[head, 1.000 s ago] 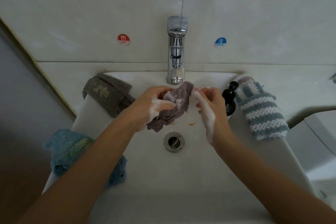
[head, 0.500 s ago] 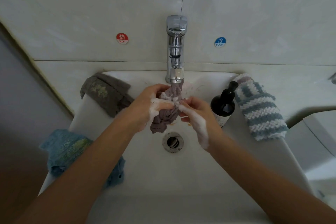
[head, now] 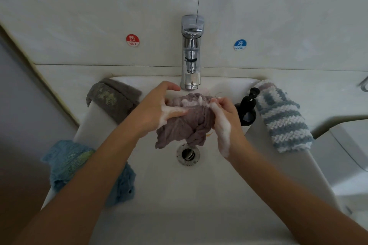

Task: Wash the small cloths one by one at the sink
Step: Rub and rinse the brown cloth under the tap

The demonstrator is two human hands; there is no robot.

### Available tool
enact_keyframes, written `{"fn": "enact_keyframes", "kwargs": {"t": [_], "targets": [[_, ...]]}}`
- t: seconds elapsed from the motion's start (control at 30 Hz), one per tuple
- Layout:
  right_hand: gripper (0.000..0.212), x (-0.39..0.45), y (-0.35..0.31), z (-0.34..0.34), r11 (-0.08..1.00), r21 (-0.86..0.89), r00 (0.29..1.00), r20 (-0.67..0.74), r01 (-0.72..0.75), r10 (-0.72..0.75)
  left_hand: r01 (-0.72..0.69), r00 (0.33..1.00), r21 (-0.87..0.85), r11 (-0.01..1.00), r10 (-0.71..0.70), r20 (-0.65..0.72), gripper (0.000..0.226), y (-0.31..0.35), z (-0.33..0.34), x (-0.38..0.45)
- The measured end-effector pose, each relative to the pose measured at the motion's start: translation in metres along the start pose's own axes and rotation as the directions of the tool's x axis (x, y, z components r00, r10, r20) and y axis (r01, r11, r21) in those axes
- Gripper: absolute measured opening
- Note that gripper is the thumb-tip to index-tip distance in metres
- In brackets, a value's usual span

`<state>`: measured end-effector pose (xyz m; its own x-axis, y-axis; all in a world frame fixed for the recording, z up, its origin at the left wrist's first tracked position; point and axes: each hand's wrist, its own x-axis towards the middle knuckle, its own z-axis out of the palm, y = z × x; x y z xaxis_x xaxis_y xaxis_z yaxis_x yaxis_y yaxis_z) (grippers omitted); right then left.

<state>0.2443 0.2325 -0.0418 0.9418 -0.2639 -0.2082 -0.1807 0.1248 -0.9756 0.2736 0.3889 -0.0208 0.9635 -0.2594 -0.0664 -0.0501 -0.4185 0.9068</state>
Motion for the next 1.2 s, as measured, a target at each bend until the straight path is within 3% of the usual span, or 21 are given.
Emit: {"fn": "enact_keyframes", "kwargs": {"t": [0.2,0.33,0.43,0.53,0.73,0.9,1.2], "targets": [[0.022,-0.001,-0.001,0.0,0.997,0.009,0.997,-0.015,0.077,-0.077,-0.163,0.984,0.212,0.964,0.173,-0.029,0.009,-0.002,-0.001,0.001],[0.019,-0.003,-0.004,-0.003,0.999,0.047,0.996,0.086,0.021,-0.025,-0.191,0.967,0.338,0.922,0.236,-0.099,0.029,-0.007,0.005,0.003],[0.032,0.0,-0.003,-0.006,0.998,-0.033,0.989,0.139,0.052,-0.047,-0.251,0.953,0.322,0.913,0.292,-0.087,0.033,-0.006,0.005,0.003],[0.017,0.0,-0.002,-0.007,0.985,-0.081,0.979,0.151,0.152,-0.139,-0.246,0.961,0.203,0.948,0.265,-0.073,0.027,-0.005,0.003,0.005],[0.019,0.0,-0.007,-0.007,0.983,0.073,0.982,0.073,0.17,-0.175,-0.13,0.986,-0.119,0.984,0.116,-0.116,0.011,-0.01,0.014,0.006],[0.024,-0.001,0.003,0.001,0.959,0.044,0.96,-0.023,0.281,-0.28,-0.198,0.911,0.014,0.98,0.189,-0.365,0.008,-0.011,0.045,0.003],[0.037,0.003,0.014,0.012,0.935,-0.087,0.935,-0.059,0.344,-0.349,-0.277,0.859,-0.17,0.946,0.164,-0.485,0.033,0.002,0.068,-0.012]]}}
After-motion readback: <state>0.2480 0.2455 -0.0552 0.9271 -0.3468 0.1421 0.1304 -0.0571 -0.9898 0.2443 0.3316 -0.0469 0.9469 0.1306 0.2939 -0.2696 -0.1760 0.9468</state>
